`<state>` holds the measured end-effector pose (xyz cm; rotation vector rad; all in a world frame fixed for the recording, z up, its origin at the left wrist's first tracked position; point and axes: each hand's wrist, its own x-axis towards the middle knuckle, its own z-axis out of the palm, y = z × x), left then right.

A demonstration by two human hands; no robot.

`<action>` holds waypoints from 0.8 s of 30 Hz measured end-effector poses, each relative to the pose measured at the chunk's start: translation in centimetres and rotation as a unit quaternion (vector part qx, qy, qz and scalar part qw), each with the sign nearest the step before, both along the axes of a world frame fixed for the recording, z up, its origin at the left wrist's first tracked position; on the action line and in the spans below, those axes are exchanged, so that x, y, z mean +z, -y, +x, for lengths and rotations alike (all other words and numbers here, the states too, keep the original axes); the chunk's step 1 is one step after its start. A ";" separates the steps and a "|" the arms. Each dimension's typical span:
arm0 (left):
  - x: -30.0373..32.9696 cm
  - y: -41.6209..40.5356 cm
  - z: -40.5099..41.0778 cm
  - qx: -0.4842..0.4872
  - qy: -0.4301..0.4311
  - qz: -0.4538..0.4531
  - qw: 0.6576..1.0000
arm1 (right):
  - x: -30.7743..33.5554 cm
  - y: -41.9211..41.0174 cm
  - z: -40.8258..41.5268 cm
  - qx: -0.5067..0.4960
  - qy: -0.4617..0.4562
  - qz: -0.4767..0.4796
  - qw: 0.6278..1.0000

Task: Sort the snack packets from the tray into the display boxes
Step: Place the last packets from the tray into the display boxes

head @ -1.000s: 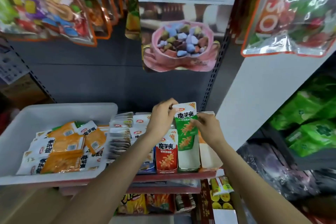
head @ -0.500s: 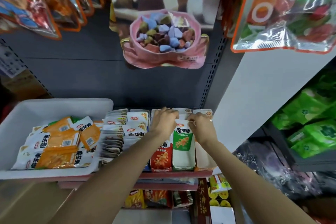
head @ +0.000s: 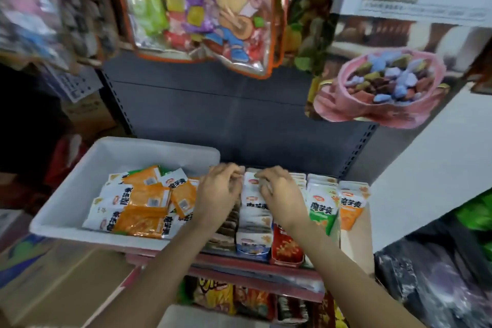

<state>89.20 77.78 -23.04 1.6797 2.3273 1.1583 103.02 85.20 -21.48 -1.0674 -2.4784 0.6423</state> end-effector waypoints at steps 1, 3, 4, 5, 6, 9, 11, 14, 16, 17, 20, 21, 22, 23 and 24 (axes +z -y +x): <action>0.0 1.1 -1.7 0.020 0.013 0.003 1.000 | 0.1 0.8 -1.7 0.013 0.001 0.000 1.000; -0.4 3.2 -5.1 0.053 0.039 0.001 0.998 | 0.1 2.4 -5.0 0.039 0.011 -0.011 0.999; -0.9 4.3 -7.1 0.068 0.050 -0.012 0.996 | 0.0 3.2 -6.7 0.052 0.017 -0.018 0.998; -1.3 5.0 -8.4 0.077 0.060 -0.035 0.995 | -0.1 3.7 -7.8 0.067 0.023 -0.018 0.997; -1.7 6.3 -10.6 0.086 0.079 -0.058 0.991 | -0.3 4.6 -9.9 0.081 0.037 -0.017 0.996; -3.1 8.9 -15.9 0.111 0.104 -0.141 0.978 | -1.2 6.7 -14.9 0.108 0.084 -0.034 0.990; -4.4 10.4 -19.3 0.129 0.068 -0.220 0.965 | -2.5 8.2 -18.2 0.119 0.116 -0.048 0.985; -6.4 11.9 -23.1 0.130 0.109 -0.294 0.941 | -4.9 10.1 -22.0 0.141 0.166 -0.093 0.972; -7.6 12.4 -24.8 0.116 0.135 -0.302 0.937 | -6.1 10.9 -23.8 0.153 0.197 -0.097 0.964; -8.1 12.5 -25.5 0.103 0.129 -0.307 0.937 | -6.6 11.1 -24.4 0.159 0.210 -0.094 0.960; -8.6 11.9 -27.0 0.088 0.094 -0.329 0.935 | -7.8 11.6 -25.8 0.170 0.261 -0.090 0.946; -8.8 11.6 -27.5 0.091 0.103 -0.334 0.933 | -8.0 11.7 -26.2 0.184 0.284 -0.074 0.938; -9.0 11.2 -28.0 0.098 0.121 -0.341 0.927 | -8.4 11.8 -26.7 0.200 0.302 -0.056 0.930; -9.1 10.7 -28.6 0.110 0.137 -0.344 0.923 | -8.5 11.8 -27.1 0.210 0.307 -0.041 0.927; -9.2 10.4 -29.2 0.125 0.152 -0.350 0.916 | -8.7 11.8 -27.6 0.208 0.306 -0.042 0.928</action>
